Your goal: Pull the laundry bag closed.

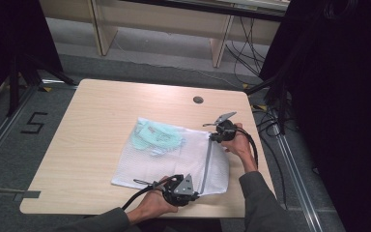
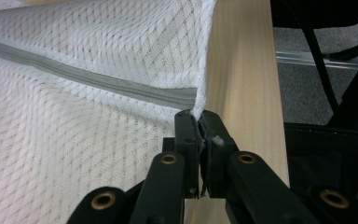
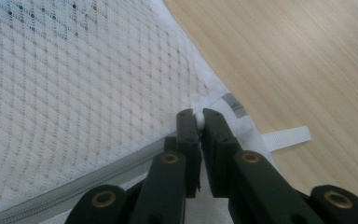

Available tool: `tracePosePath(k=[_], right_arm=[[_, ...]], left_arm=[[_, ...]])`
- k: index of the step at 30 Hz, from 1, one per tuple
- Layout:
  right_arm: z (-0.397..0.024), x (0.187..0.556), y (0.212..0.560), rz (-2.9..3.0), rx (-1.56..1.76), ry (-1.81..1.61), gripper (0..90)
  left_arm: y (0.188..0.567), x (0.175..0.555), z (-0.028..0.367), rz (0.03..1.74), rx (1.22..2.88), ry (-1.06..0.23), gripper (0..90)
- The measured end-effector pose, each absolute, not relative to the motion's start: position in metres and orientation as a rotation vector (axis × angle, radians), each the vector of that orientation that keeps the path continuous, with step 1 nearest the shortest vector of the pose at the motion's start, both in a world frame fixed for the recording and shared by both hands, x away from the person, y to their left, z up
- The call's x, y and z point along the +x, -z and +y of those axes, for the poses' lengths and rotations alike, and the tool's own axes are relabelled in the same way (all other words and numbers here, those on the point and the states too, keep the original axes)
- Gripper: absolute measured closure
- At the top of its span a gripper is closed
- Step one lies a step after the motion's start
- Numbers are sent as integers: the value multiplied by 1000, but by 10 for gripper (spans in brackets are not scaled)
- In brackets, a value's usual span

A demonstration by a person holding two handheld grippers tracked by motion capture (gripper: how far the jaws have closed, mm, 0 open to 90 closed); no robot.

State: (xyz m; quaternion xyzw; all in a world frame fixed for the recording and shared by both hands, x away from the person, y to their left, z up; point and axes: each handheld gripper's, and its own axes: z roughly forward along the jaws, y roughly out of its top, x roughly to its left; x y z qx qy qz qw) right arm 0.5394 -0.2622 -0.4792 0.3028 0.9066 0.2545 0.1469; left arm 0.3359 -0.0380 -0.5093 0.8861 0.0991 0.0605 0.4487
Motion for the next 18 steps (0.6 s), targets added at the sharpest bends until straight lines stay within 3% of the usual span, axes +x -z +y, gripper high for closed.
tracePosePath(k=[18], right_arm=[[-257, 545, 479, 2531, 859, -736, 864]], left_arm=[[507, 341, -37, 275, 2161, -124, 744]])
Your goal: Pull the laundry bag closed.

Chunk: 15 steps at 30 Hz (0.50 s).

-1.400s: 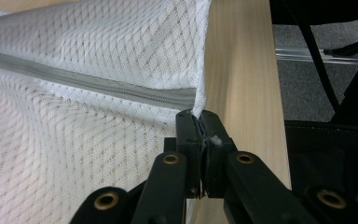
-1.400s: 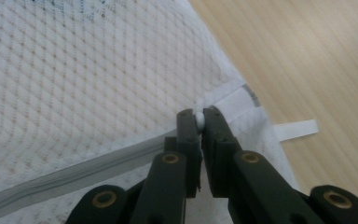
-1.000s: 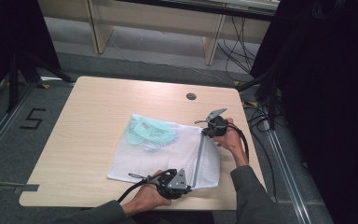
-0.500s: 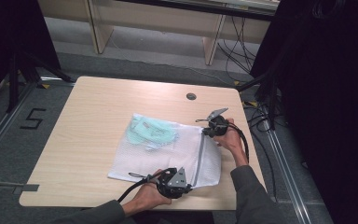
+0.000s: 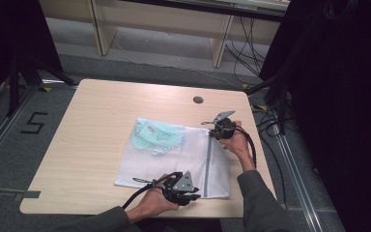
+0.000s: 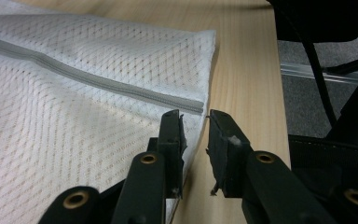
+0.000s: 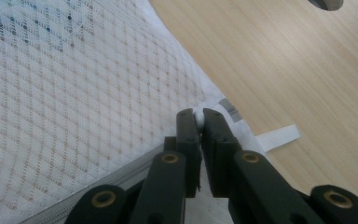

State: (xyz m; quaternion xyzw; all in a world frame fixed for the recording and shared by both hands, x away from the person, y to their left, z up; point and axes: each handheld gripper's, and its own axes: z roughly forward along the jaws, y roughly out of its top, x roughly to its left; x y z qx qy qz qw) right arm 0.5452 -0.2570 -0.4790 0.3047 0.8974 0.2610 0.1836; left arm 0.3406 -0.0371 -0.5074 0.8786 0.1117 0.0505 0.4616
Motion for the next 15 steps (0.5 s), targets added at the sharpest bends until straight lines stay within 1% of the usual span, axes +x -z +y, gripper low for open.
tracePosePath(k=[5, 8, 9, 10, 11, 13, 15], right_arm=[[-256, 546, 480, 2530, 871, -741, 859], [-257, 546, 479, 2524, 896, -739, 850], [-258, 546, 479, 2505, 917, -757, 809], [-258, 546, 479, 2505, 917, -757, 809], [-258, 545, 476, 2505, 970, -778, 795], [-261, 544, 473, 2485, 959, -808, 781], [-262, 544, 471, 2477, 944, -816, 778]], left_arm=[[506, 341, -36, 280, 2158, -120, 736], [505, 341, -34, 288, 2157, -121, 705], [505, 342, -34, 293, 2151, -130, 678], [504, 342, -33, 303, 2138, -119, 678], [502, 343, -32, 311, 2141, -122, 662], [500, 345, -29, 325, 2133, -124, 620], [496, 348, -24, 347, 2124, -135, 612]])
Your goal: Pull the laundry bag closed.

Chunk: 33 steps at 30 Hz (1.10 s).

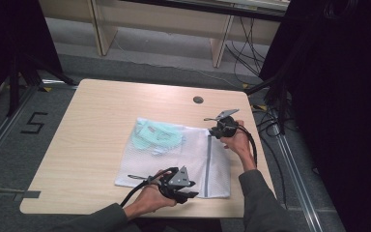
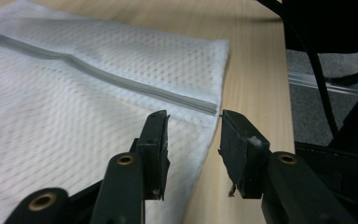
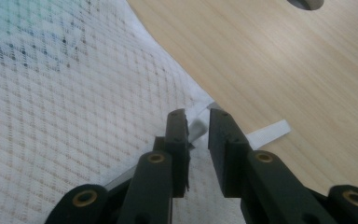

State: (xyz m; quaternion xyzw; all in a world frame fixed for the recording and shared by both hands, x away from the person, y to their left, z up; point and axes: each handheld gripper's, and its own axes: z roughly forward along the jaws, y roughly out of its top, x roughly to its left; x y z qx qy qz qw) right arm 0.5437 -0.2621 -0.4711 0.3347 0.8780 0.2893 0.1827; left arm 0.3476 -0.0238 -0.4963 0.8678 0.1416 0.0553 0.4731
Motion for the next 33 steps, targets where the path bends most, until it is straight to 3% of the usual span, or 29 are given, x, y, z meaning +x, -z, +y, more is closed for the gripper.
tracePosePath(k=[8, 25, 33], right_arm=[[-261, 538, 465, 2472, 978, -854, 745], [-251, 519, 455, 2468, 986, -954, 534], [-240, 492, 448, 2498, 939, -989, 481]], left_arm=[[489, 357, -11, 387, 2144, -181, 546], [467, 379, 57, 590, 2102, -293, 397], [463, 373, 90, 653, 2097, -265, 355]])
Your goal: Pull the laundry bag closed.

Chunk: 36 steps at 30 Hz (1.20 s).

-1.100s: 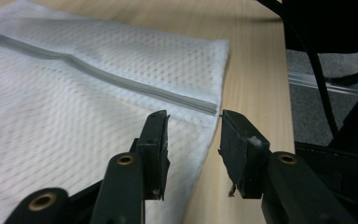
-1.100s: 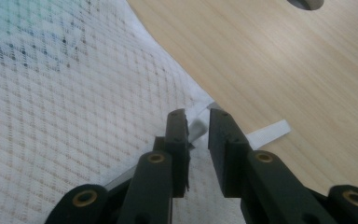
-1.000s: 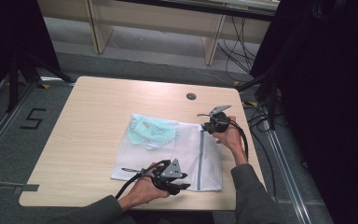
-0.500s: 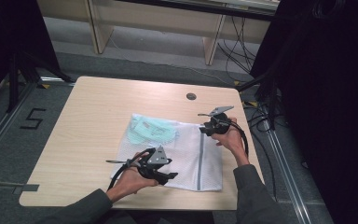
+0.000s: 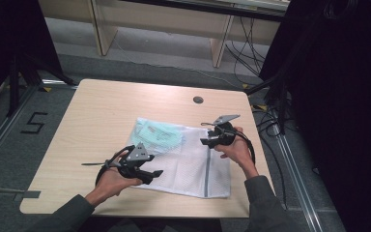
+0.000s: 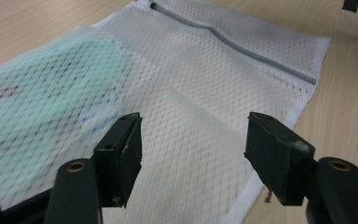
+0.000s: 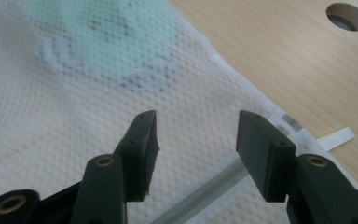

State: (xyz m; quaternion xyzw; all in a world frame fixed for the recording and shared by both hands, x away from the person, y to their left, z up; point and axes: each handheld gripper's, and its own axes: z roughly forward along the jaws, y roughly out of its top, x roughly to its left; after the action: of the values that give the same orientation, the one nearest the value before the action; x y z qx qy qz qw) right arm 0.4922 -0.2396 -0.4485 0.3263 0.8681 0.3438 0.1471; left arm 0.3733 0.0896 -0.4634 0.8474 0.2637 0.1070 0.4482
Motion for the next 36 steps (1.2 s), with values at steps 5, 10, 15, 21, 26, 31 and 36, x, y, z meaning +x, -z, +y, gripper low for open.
tracePosePath(k=[5, 10, 15, 21, 26, 31, 36], right_arm=[[-234, 469, 445, 2509, 953, -1001, 444], [-234, 445, 445, 2509, 927, -1021, 415], [-241, 419, 448, 2511, 950, -1051, 364], [-251, 391, 450, 2501, 1012, -1077, 329], [-258, 374, 456, 2538, 1021, -1035, 324], [-261, 363, 462, 2526, 1019, -1040, 308], [-265, 352, 467, 2534, 1026, -999, 292]], left_arm=[[461, 366, 104, 664, 2103, -282, 336], [459, 359, 115, 678, 2083, -287, 321], [458, 352, 127, 679, 2111, -276, 305], [460, 344, 132, 692, 2103, -296, 269], [460, 339, 135, 713, 2113, -292, 241], [460, 335, 138, 751, 2071, -271, 198], [460, 332, 141, 756, 2034, -284, 179]])
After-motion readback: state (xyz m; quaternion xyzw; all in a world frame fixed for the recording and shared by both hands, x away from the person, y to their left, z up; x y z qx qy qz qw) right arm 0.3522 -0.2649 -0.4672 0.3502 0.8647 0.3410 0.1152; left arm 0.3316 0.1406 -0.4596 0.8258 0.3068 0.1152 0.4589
